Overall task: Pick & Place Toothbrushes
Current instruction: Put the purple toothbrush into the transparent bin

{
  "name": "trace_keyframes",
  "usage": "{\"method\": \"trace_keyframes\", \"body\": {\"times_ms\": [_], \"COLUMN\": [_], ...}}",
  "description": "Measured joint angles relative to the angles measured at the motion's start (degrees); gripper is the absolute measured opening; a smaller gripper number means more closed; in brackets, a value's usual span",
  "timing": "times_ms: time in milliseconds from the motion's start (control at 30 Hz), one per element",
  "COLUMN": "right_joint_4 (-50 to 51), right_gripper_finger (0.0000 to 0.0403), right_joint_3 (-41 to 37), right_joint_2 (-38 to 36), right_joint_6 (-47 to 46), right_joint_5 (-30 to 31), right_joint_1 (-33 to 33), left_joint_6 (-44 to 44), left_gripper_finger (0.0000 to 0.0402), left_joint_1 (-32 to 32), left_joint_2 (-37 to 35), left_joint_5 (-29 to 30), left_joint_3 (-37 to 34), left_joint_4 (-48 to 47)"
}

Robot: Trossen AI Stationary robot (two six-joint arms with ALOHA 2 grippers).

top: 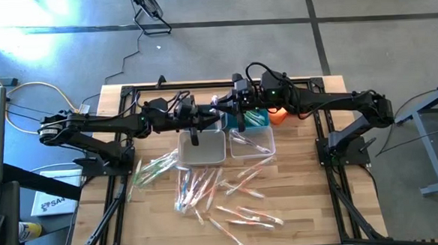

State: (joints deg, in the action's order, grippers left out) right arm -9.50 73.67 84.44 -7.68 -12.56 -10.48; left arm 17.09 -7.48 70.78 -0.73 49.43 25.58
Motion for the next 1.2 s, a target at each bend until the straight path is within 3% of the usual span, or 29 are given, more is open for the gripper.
{"method": "trace_keyframes", "body": {"times_ms": [233, 633, 1200], "right_joint_4": [-0.02, 0.28, 6.38], "right_gripper_finger": [0.001, 0.001, 0.001], "right_joint_3": [0.0, 0.0, -0.02], "right_joint_2": [0.0, 0.0, -4.08], "right_joint_6": [-0.04, -0.22, 1.27], "right_joint_5": [-0.04, -1.37, -1.07], "right_joint_1": [0.0, 0.02, -1.56], "left_joint_6": [1.17, 1.19, 1.19], "left_gripper_finger": [0.0076, 0.02, 0.021], "left_joint_1": [-0.01, -0.05, -0.05], "left_joint_2": [0.0, 0.0, -0.68], "left_joint_5": [0.81, 0.1, -1.41], "left_joint_3": [0.0, 0.0, 0.0], "left_joint_4": [-0.07, -0.46, -1.01]}}
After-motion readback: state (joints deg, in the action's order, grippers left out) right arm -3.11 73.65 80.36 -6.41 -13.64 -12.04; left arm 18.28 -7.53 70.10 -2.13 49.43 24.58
